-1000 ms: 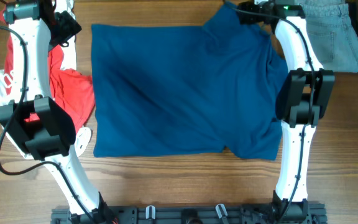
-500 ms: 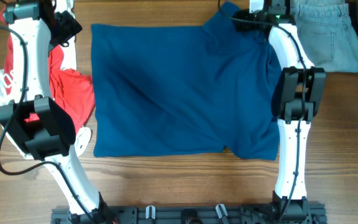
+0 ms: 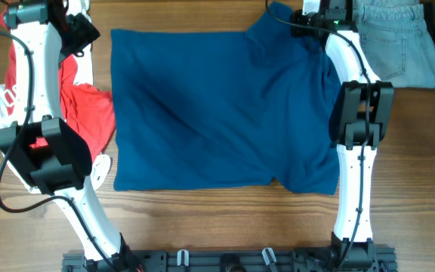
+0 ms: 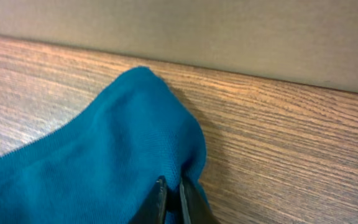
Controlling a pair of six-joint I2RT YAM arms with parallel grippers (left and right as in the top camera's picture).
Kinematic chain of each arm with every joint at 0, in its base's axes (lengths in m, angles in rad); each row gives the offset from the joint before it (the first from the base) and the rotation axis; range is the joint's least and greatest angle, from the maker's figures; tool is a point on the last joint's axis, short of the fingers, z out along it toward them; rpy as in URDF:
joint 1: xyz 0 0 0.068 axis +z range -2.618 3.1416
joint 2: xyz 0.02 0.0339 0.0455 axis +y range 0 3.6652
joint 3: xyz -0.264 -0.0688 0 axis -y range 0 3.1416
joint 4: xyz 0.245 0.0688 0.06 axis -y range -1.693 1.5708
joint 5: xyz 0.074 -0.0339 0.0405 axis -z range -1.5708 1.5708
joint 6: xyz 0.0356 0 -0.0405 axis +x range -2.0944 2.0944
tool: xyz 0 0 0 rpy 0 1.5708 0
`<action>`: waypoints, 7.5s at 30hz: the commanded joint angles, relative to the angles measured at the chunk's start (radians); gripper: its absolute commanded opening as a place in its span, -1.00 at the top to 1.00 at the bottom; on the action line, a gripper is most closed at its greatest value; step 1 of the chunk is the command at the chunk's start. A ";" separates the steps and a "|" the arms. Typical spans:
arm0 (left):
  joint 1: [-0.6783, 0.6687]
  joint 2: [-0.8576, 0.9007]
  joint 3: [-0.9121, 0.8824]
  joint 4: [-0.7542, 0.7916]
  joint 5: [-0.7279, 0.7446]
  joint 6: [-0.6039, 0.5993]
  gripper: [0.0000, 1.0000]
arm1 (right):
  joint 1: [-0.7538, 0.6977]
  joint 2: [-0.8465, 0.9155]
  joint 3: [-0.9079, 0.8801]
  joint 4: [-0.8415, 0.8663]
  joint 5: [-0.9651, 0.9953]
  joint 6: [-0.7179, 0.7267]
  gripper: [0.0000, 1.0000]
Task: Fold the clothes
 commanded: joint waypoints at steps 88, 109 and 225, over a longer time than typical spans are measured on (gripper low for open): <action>-0.238 -0.364 -0.841 0.000 0.082 -0.118 -0.84 | -0.068 -0.936 -1.146 -0.459 0.331 0.460 0.72; -0.202 -0.364 -0.841 0.016 0.048 -0.118 -0.89 | -0.071 -0.640 -1.180 -0.164 0.356 0.471 0.88; -0.122 -0.560 -1.376 0.501 0.029 -0.434 -0.73 | -0.027 -1.121 -1.223 -0.552 0.142 0.426 0.91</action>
